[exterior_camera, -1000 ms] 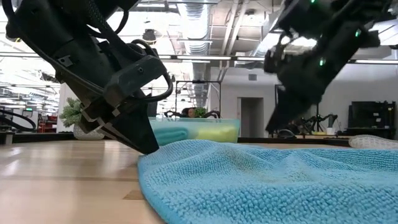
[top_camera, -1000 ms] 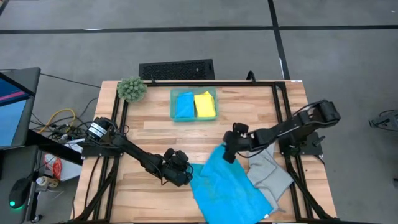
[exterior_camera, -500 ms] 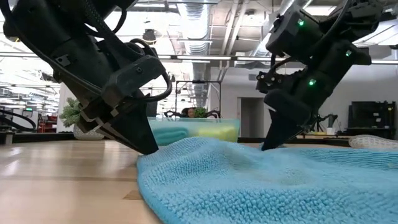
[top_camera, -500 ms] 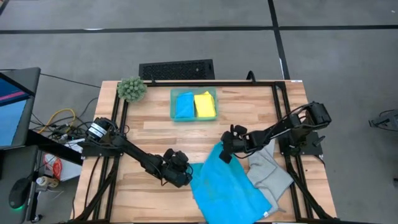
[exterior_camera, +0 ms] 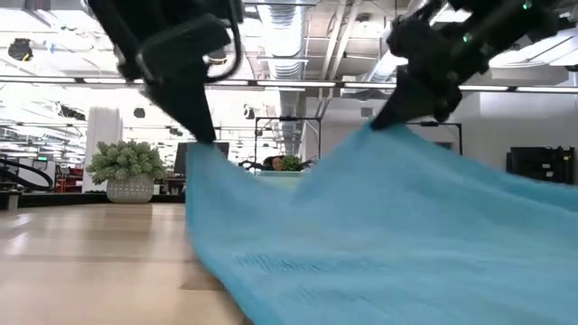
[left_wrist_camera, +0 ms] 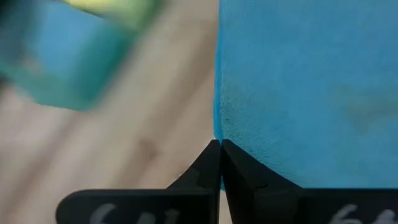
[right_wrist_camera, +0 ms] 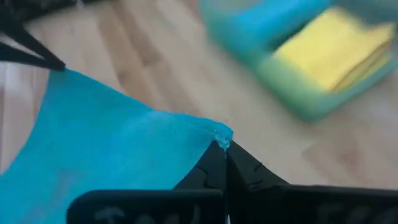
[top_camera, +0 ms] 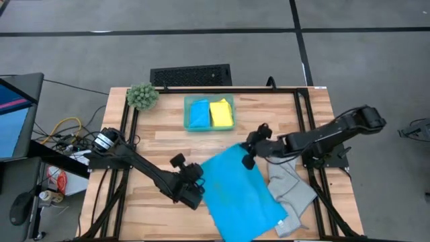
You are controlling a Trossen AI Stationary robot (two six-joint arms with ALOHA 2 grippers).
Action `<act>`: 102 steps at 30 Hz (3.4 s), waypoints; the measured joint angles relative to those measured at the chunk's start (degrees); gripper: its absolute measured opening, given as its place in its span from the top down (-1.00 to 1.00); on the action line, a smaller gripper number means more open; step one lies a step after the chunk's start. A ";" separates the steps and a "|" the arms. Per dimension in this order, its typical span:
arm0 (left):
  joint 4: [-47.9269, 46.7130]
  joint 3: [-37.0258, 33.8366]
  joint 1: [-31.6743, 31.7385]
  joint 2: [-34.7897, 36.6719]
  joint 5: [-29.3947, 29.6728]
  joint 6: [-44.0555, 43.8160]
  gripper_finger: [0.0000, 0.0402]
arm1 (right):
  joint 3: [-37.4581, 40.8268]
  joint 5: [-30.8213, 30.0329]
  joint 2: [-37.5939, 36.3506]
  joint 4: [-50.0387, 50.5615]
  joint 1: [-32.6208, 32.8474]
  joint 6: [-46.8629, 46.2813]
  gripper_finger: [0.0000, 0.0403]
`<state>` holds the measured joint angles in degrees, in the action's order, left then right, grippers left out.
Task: Fold microfiber towels
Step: Fold the blue microfiber towel
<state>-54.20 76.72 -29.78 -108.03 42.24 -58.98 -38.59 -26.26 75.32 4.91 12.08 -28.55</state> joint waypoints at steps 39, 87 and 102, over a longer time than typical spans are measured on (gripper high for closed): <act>-35.03 14.44 -7.27 20.20 22.20 1.87 1.00 | -0.13 -20.37 -5.69 -32.04 9.37 46.85 0.95; -24.49 -0.87 -6.62 24.06 17.82 -4.12 1.00 | -4.31 -11.37 -5.67 -17.66 13.58 40.09 0.94; -14.26 -1.04 -22.28 4.22 1.03 -30.18 1.00 | -4.26 -15.54 17.10 -20.63 31.36 4.16 0.92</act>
<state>-68.46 75.68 -52.06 -103.81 43.28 -89.16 -42.85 -41.80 92.42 -15.72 43.43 -24.39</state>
